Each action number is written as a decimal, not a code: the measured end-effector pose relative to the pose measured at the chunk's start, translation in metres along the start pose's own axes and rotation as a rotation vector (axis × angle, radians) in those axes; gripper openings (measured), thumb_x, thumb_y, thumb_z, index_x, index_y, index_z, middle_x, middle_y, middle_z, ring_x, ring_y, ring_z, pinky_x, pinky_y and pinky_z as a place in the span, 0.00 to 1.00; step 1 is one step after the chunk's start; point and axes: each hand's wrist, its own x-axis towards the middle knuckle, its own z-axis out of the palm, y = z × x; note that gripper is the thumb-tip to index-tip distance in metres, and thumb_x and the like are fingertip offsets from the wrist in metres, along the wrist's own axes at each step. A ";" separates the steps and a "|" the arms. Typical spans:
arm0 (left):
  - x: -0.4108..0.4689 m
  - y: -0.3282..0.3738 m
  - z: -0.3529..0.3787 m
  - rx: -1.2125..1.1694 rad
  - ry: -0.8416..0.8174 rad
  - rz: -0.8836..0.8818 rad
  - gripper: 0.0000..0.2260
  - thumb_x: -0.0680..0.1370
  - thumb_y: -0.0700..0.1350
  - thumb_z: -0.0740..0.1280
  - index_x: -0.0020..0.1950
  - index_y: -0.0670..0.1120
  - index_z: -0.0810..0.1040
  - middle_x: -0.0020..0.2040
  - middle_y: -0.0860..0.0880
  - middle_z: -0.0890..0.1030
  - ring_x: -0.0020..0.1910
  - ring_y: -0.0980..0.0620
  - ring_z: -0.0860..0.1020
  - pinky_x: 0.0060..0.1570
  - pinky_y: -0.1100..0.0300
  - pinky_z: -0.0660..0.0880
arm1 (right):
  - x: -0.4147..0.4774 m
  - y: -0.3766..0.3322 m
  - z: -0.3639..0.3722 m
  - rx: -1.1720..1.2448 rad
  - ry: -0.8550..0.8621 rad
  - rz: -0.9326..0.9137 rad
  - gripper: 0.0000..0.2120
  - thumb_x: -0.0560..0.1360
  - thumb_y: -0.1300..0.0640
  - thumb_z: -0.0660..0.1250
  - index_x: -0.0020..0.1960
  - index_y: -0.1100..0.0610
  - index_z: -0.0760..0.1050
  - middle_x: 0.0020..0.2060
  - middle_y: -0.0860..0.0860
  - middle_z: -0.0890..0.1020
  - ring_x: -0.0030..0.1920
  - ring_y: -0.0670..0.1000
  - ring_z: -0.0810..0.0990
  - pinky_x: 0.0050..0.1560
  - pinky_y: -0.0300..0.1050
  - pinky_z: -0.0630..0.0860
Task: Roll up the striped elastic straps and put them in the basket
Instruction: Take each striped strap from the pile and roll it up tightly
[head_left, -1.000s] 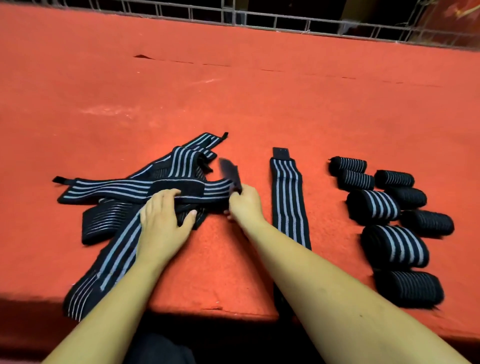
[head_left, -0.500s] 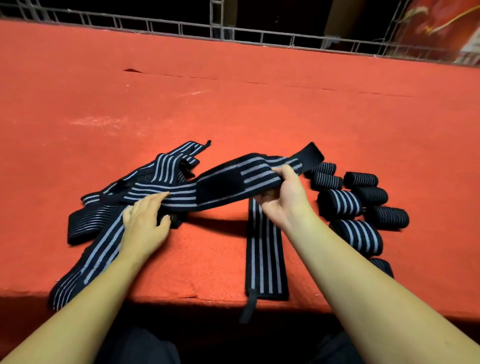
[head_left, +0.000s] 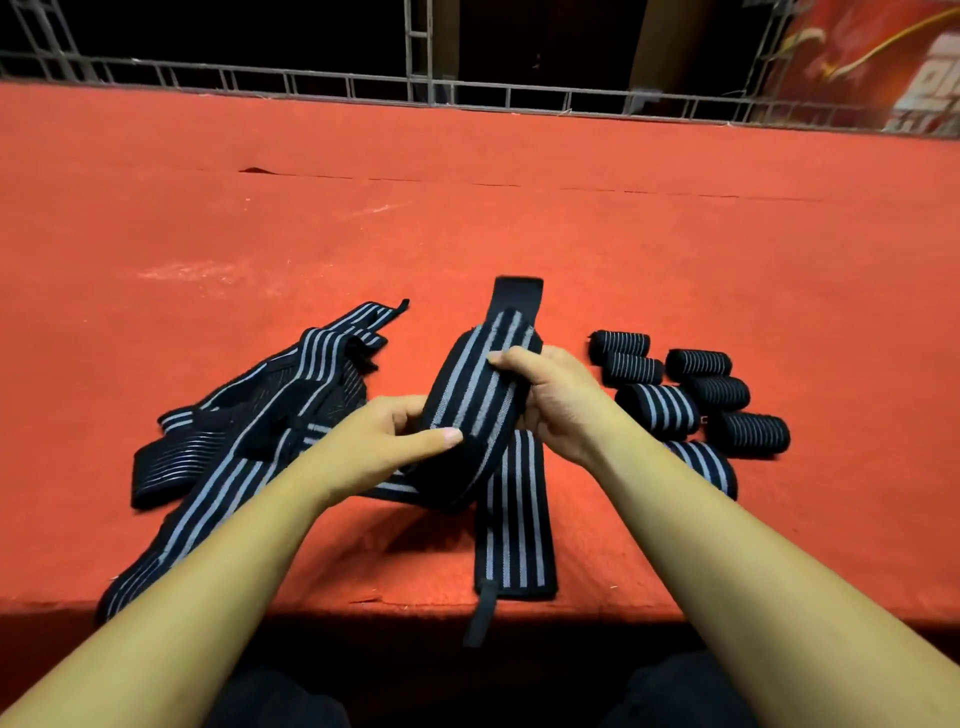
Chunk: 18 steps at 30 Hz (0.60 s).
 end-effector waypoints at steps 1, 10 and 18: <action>-0.001 0.001 0.002 -0.011 -0.004 -0.006 0.08 0.79 0.45 0.69 0.57 0.49 0.81 0.53 0.52 0.86 0.53 0.54 0.83 0.53 0.60 0.77 | 0.001 -0.001 -0.002 -0.034 0.015 -0.004 0.08 0.79 0.59 0.66 0.55 0.61 0.79 0.48 0.59 0.85 0.49 0.58 0.84 0.53 0.57 0.82; -0.004 -0.002 -0.004 0.218 -0.174 -0.109 0.11 0.78 0.45 0.71 0.60 0.50 0.80 0.55 0.51 0.85 0.55 0.50 0.83 0.57 0.53 0.79 | 0.017 -0.013 -0.020 -0.230 0.315 -0.163 0.03 0.78 0.58 0.70 0.51 0.55 0.80 0.46 0.52 0.85 0.46 0.52 0.84 0.49 0.50 0.83; 0.002 -0.002 -0.029 0.875 0.086 0.180 0.05 0.76 0.47 0.64 0.41 0.50 0.73 0.35 0.53 0.77 0.37 0.54 0.76 0.40 0.53 0.71 | 0.032 -0.031 -0.063 -0.801 0.663 -0.343 0.03 0.76 0.51 0.71 0.44 0.50 0.81 0.35 0.47 0.82 0.37 0.51 0.80 0.36 0.47 0.74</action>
